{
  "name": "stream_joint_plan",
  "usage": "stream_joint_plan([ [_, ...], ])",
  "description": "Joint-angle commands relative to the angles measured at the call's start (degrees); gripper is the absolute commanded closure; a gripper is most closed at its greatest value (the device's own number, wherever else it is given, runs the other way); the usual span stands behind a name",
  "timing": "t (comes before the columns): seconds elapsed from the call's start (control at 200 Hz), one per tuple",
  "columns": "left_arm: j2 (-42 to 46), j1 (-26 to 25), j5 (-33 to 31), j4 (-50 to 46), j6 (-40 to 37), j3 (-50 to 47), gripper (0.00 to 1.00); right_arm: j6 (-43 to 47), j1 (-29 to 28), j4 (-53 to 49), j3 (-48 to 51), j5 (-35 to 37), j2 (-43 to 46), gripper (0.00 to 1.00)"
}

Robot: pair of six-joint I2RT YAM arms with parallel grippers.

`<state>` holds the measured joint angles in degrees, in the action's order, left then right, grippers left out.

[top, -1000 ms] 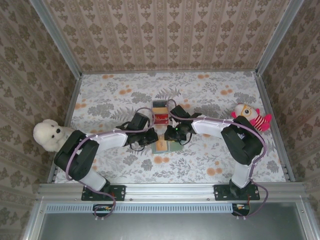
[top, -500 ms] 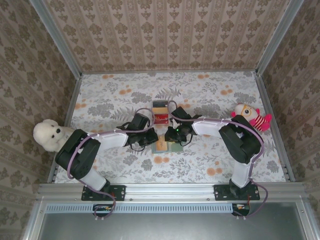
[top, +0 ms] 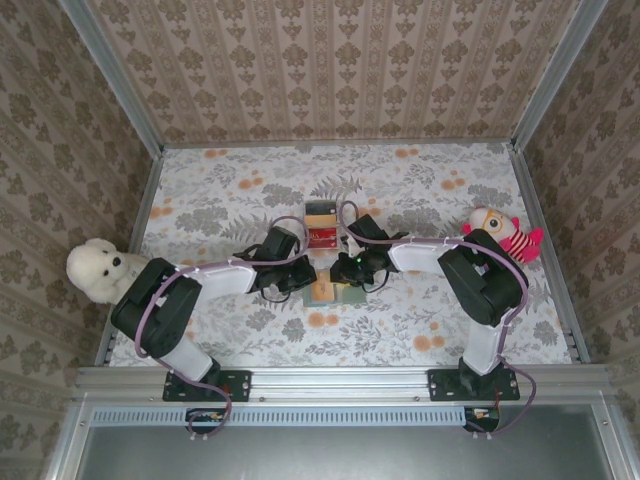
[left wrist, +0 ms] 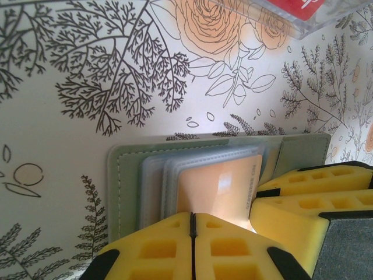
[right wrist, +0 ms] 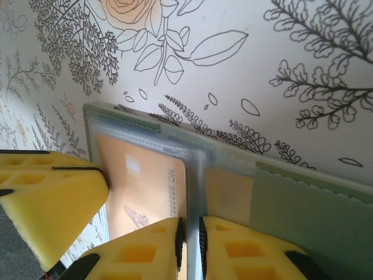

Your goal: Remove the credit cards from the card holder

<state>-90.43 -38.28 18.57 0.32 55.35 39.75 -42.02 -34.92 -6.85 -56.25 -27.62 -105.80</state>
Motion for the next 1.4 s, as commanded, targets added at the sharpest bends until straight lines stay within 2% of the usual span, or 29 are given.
stream_joint_plan([
  [0.0,-2.8,-0.6,-1.9,-2.3,0.4,-1.5,0.93,0.1,0.1,2.9,1.1,-1.7,1.5,0.81],
  [0.33,-3.1,-0.7,-1.7,-2.1,0.4,-1.6,0.93,0.7,0.1,2.4,1.6,-3.5,0.4,0.81],
  [0.54,-2.0,-0.7,-2.2,-3.4,0.0,-1.4,0.91,1.2,0.3,1.0,1.6,-2.3,1.0,0.88],
  [0.755,1.7,-0.4,-1.6,-7.1,-2.8,0.4,0.83,2.0,1.1,-2.1,1.5,-0.1,1.5,0.91],
  [0.88,3.7,-0.3,-1.5,-10.5,-6.3,2.9,0.82,3.1,1.3,-5.4,0.7,2.0,1.5,0.92],
  [1.015,4.6,-0.2,-0.7,-9.4,-7.3,3.3,0.83,3.9,1.3,-7.5,0.1,3.4,1.8,0.92],
  [1.19,2.5,-0.5,3.5,-4.3,-7.2,2.7,0.87,4.6,1.3,-7.6,-0.7,2.2,1.7,0.93],
  [1.395,-0.4,-0.7,3.2,-4.2,-7.4,3.3,0.92,5.2,1.3,-8.0,-1.4,1.5,1.0,0.93],
])
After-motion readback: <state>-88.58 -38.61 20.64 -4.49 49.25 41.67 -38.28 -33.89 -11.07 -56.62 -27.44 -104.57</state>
